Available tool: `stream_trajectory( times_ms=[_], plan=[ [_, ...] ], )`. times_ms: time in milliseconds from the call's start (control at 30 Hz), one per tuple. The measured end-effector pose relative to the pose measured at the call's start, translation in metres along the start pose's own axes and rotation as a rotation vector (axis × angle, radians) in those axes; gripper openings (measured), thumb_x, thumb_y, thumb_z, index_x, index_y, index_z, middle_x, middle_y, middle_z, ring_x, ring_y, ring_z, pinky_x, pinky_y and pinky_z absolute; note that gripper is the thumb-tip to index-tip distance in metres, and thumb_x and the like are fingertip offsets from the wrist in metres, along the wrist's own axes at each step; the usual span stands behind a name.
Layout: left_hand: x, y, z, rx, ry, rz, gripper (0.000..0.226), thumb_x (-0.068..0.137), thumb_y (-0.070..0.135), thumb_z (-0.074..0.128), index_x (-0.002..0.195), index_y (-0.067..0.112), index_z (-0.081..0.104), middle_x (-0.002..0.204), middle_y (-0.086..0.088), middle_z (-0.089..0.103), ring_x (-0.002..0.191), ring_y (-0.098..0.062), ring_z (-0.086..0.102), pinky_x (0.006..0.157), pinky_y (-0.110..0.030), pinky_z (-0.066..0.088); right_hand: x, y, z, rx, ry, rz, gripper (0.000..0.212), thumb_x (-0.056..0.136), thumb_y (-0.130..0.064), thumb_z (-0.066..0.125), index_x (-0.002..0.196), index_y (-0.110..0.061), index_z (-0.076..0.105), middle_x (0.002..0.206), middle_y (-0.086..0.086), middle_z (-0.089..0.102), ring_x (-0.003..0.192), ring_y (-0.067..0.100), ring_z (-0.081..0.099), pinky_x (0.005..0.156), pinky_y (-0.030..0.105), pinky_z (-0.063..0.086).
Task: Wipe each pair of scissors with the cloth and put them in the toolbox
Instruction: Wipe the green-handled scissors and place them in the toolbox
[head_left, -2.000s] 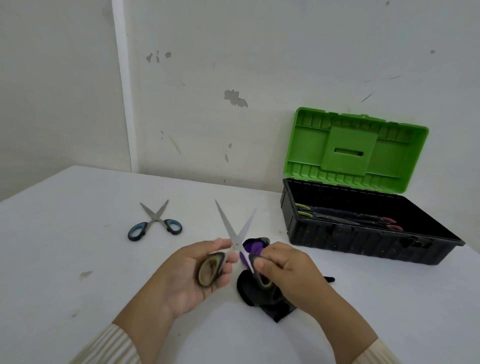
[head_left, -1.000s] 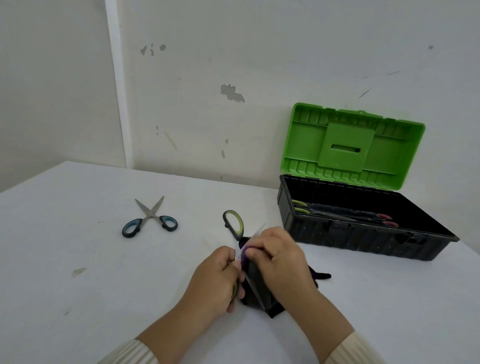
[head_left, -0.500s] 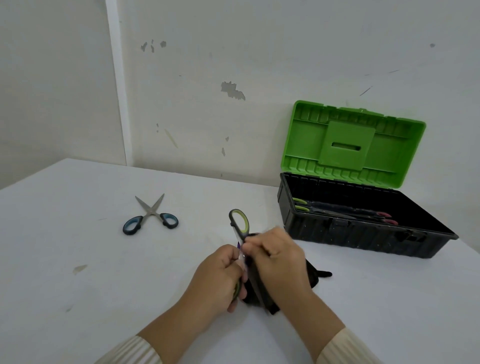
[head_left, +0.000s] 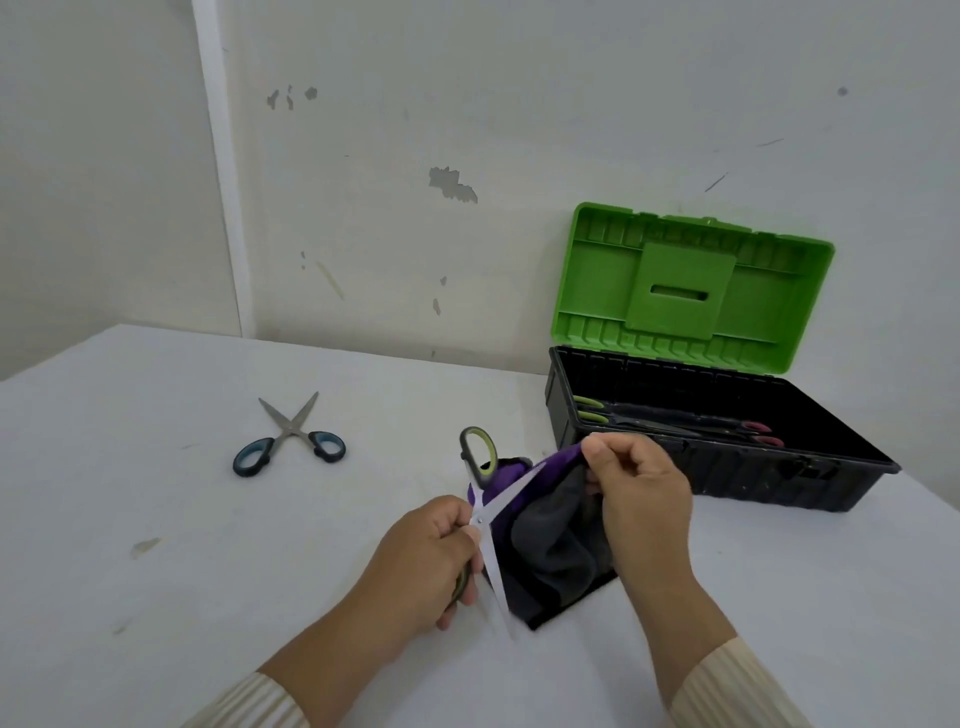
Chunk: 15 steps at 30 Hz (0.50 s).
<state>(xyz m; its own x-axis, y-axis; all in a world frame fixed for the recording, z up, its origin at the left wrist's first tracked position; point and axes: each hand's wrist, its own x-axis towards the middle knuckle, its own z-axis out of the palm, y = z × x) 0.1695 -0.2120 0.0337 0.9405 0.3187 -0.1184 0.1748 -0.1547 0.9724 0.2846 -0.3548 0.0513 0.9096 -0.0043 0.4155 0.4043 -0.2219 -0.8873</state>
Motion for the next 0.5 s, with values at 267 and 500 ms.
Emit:
stream_trajectory(
  times_ms=[267,500],
  plan=[
    [0.001,-0.005,-0.003,-0.019,0.064,0.003,0.024,0.088,0.0,0.042,0.069,0.01,0.051,0.05,-0.009,0.056,0.035,-0.021,0.037,0.038,-0.023,0.028,-0.041,-0.015,0.037,-0.351,-0.497,-0.396,0.021,0.081,-0.015,0.053,0.091,-0.012,0.07,0.092,0.001,0.059,0.084,0.0,0.053,0.077,-0.002,0.031],
    [0.004,-0.008,-0.001,0.026,0.074,0.036,0.027,0.092,0.005,0.043,0.067,0.014,0.049,0.06,-0.014,0.059,0.042,-0.023,0.042,0.037,-0.022,0.03,-0.036,-0.009,0.038,-0.376,-0.439,-0.371,0.009,0.084,-0.01,0.055,0.084,-0.014,0.064,0.087,-0.003,0.051,0.074,-0.006,0.045,0.068,0.002,0.032]
  ],
)
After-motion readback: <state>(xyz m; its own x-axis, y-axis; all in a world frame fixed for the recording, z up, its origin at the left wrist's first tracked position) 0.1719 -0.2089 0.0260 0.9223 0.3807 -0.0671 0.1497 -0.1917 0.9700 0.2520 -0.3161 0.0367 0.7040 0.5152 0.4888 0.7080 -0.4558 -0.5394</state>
